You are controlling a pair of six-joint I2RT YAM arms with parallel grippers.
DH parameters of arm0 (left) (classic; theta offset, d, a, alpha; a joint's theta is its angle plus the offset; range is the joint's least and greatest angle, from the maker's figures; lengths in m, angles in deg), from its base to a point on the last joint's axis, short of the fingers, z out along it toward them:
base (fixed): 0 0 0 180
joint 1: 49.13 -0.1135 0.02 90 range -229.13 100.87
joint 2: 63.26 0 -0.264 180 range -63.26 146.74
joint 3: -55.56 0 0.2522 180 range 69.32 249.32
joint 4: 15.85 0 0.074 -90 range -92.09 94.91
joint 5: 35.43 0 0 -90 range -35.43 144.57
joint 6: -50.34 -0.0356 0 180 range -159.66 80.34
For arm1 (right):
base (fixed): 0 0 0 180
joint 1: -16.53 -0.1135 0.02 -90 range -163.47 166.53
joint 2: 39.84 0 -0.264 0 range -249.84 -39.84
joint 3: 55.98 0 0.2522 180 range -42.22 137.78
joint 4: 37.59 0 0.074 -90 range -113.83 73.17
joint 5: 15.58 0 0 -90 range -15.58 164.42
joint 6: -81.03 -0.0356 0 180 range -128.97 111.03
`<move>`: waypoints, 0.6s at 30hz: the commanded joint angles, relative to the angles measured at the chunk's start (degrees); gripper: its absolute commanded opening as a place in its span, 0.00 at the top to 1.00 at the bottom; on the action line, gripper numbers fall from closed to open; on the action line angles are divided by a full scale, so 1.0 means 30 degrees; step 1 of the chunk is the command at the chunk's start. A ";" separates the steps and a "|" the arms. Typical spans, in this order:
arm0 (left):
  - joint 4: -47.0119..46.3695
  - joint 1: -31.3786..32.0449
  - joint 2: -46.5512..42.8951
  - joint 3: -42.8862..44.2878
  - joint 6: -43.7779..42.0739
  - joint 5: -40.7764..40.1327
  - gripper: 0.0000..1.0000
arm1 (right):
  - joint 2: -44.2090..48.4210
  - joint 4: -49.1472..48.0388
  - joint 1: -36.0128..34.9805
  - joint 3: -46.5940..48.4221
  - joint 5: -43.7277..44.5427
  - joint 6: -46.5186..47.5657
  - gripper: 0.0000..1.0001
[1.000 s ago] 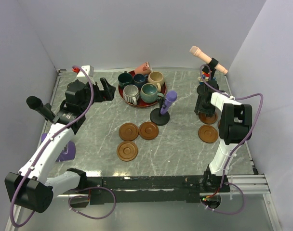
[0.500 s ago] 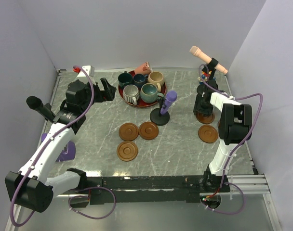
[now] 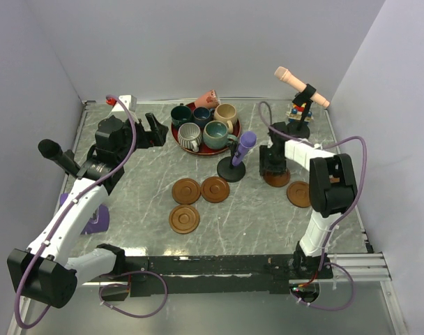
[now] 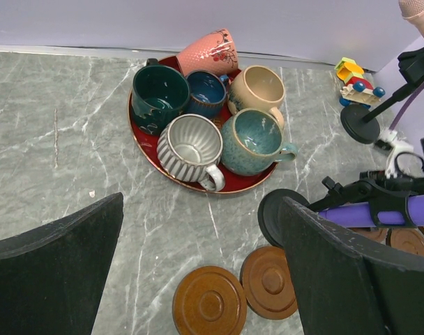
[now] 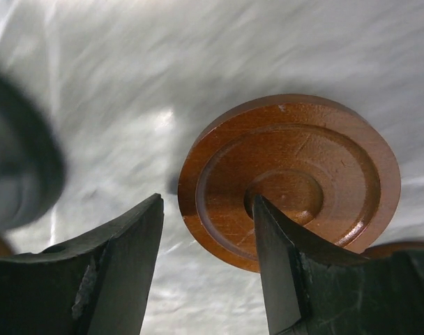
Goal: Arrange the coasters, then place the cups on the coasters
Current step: Move the coaster to the center of the board.
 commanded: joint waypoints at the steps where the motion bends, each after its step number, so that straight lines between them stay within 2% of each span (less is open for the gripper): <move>1: -0.0621 0.0078 0.0056 0.0130 0.0135 0.0249 0.03 | 0.1659 0.1275 -0.1284 -0.1103 -0.0507 -0.0733 0.39; 6: -0.0592 0.0078 0.0027 0.0159 0.0135 0.0162 0.03 | 0.3680 0.1450 -0.1667 -0.1690 -0.0361 -0.1143 0.36; 14: -0.0592 0.0078 0.0027 0.0159 0.0135 0.0220 0.03 | 0.5677 0.1189 -0.1258 -0.1779 0.1953 -0.1172 0.05; 18: -0.0650 0.0078 0.0027 0.0188 0.0165 0.0278 0.03 | 0.4538 0.0807 -0.1139 -0.1107 0.2626 -0.1348 0.01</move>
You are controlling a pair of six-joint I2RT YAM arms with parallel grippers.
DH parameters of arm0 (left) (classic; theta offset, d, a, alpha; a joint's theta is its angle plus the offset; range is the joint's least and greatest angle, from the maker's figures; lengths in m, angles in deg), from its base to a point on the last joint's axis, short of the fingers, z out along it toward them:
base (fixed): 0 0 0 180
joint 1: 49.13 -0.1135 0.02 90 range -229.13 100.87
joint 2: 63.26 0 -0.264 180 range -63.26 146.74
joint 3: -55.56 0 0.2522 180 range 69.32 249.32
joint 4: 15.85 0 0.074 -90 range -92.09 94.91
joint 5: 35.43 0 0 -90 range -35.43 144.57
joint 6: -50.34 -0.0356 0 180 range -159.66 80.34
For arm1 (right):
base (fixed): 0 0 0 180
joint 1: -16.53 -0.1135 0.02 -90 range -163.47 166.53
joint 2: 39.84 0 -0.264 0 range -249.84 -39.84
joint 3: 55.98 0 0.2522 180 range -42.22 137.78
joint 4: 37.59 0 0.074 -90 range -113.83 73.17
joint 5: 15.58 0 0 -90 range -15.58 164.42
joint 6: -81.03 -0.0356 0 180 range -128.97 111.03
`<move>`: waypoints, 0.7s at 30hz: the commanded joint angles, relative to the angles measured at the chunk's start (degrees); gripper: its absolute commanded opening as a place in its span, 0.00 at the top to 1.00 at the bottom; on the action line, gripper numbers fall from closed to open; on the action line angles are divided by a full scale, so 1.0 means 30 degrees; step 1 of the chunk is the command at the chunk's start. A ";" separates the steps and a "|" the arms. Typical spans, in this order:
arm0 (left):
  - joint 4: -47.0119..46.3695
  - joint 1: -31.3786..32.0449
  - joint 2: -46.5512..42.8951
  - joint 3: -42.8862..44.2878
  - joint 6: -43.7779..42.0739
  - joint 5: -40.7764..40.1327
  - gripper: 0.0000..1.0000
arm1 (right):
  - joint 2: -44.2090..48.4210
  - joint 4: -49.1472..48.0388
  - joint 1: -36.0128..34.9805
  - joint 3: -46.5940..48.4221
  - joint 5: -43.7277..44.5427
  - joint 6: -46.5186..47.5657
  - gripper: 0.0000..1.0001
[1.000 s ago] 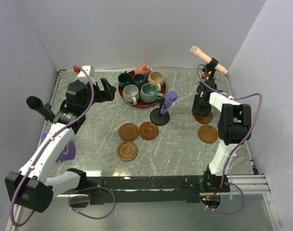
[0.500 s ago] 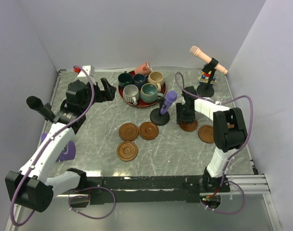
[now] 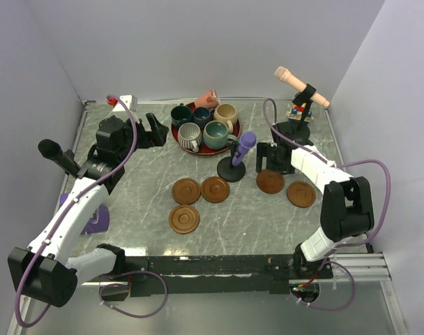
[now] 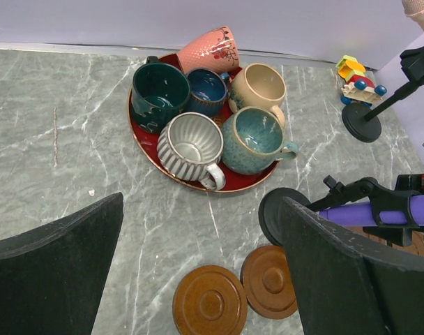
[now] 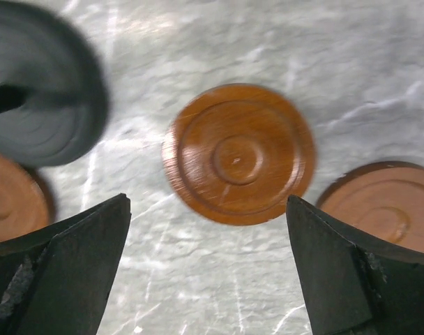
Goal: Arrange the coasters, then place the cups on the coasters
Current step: Move the coaster to the center of the board.
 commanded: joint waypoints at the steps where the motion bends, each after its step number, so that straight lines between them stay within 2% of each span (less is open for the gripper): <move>1: -0.0658 0.0063 -0.0075 0.0188 0.0165 0.0336 0.03 | -0.1175 -0.0425 0.0252 0.1028 0.1484 -0.0372 0.01; 5: -0.0599 0.0093 -0.0045 0.0217 0.0165 0.0366 0.03 | -0.3197 0.0042 0.0252 0.2551 0.1807 -0.0460 0.01; 12: -0.0599 0.0093 -0.0016 0.0218 0.0165 0.0454 0.03 | -0.4752 0.0043 0.0340 0.3286 0.2275 -0.0636 0.01; 21: -0.0599 0.0093 -0.0133 0.0247 0.0194 0.0513 0.04 | -0.5164 0.0101 0.0399 0.2438 0.2305 -0.0842 0.01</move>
